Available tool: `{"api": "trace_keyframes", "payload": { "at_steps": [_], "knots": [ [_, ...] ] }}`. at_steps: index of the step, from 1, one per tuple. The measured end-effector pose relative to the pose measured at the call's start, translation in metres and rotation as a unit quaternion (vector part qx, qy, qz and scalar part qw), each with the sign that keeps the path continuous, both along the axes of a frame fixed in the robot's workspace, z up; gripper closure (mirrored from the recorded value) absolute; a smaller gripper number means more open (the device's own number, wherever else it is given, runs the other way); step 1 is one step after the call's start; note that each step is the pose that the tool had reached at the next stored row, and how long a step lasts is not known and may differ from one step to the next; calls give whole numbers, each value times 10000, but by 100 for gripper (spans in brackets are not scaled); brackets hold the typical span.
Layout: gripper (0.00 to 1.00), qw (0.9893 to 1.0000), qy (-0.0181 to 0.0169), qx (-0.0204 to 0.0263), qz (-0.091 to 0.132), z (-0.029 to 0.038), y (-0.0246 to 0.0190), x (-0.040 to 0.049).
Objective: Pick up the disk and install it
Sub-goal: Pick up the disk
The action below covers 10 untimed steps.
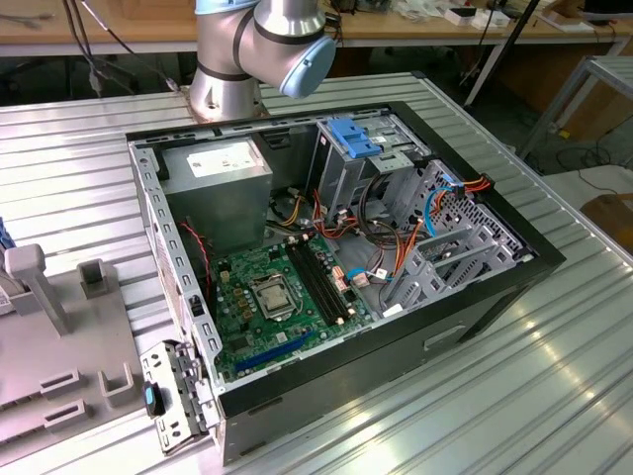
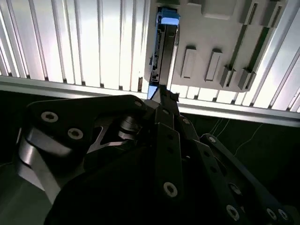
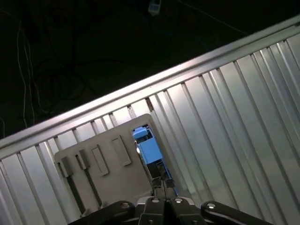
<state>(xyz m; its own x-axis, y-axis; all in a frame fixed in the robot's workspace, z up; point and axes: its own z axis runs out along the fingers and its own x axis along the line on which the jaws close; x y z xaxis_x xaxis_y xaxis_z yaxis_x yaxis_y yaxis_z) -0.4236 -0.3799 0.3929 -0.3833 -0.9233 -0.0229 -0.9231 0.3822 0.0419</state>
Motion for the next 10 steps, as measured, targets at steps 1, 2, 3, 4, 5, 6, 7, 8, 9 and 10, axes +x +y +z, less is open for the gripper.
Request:
{"api": "trace_keyframes", "payload": {
  "at_steps": [1,2,3,4,5,6,7,8,9,10],
  "knots": [
    [89,10000,0,0,69,0,0,0],
    [89,9999,0,-1,149,0,0,-1],
    [89,9997,0,-2,226,0,0,-1],
    [89,9995,0,-2,301,0,0,-1],
    [89,9993,0,-3,378,-1,0,-1],
    [89,9989,0,-4,463,-1,0,-1],
    [89,9985,0,-4,546,-1,0,-1],
    [89,9973,0,-4,729,-1,0,-1],
    [89,9965,-1,-4,832,-1,0,-1],
    [89,9955,-1,-4,945,-1,0,-1]
  ]
}}
